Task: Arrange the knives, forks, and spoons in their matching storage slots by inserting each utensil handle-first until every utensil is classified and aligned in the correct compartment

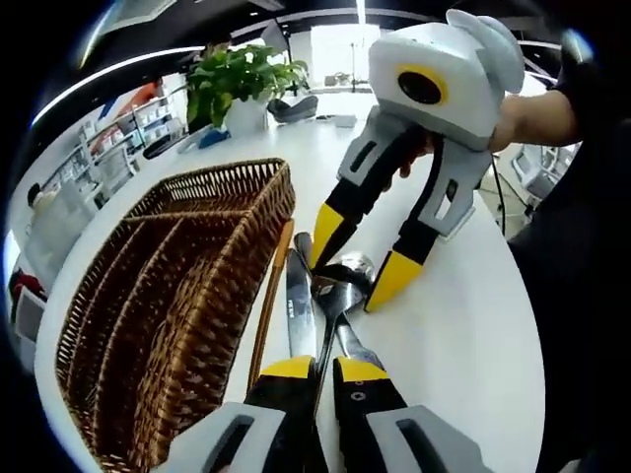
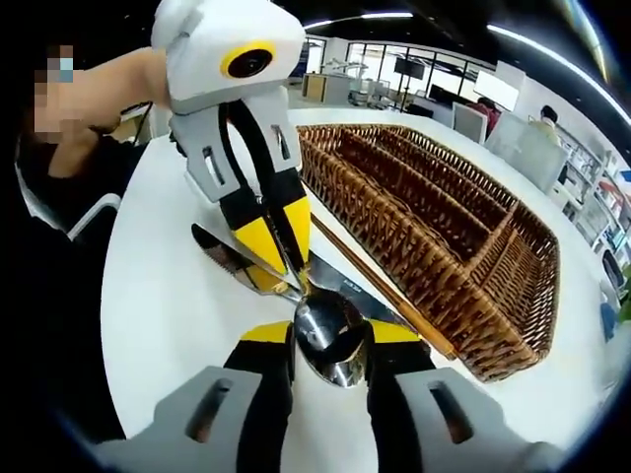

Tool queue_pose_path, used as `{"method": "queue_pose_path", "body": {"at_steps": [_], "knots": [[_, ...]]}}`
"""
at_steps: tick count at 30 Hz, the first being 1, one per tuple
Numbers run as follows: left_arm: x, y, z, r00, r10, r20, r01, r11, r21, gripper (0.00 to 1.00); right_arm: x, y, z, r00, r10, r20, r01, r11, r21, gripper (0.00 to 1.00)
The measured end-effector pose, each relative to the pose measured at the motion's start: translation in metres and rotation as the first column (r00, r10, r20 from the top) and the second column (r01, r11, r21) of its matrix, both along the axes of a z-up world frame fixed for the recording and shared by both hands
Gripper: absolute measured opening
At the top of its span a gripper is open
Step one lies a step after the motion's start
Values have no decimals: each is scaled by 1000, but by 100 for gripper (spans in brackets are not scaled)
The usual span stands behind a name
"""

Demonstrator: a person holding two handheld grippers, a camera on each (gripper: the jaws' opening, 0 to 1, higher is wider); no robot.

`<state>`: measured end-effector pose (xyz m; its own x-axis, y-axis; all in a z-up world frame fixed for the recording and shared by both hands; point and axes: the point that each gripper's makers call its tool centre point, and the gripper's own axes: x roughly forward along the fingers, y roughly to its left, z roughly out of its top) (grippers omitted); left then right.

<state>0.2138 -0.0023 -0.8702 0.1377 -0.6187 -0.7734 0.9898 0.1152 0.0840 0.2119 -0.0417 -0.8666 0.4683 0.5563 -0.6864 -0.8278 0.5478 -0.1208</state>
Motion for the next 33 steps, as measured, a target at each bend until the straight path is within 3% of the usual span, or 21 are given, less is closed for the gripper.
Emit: {"method": "queue_pose_path", "body": {"at_steps": [6,18,30,33], "knots": [[-2,-3,-1,998,-62,30,61,998,33,5,-3,-2,2,999,-20,-35,21,999,28,23],[-1,-5,-2,990,-135,42,131,987,89,2,-2,-1,15,1000,-26,-12,27,999,42,13],[-1,-5,1,996,-89,-14,90,992,85,1,4,-5,22,998,-38,49,37,999,23,9],[1,-5,2,997,-81,-21,82,993,82,1,8,-10,24,995,-42,96,43,999,-2,8]]}}
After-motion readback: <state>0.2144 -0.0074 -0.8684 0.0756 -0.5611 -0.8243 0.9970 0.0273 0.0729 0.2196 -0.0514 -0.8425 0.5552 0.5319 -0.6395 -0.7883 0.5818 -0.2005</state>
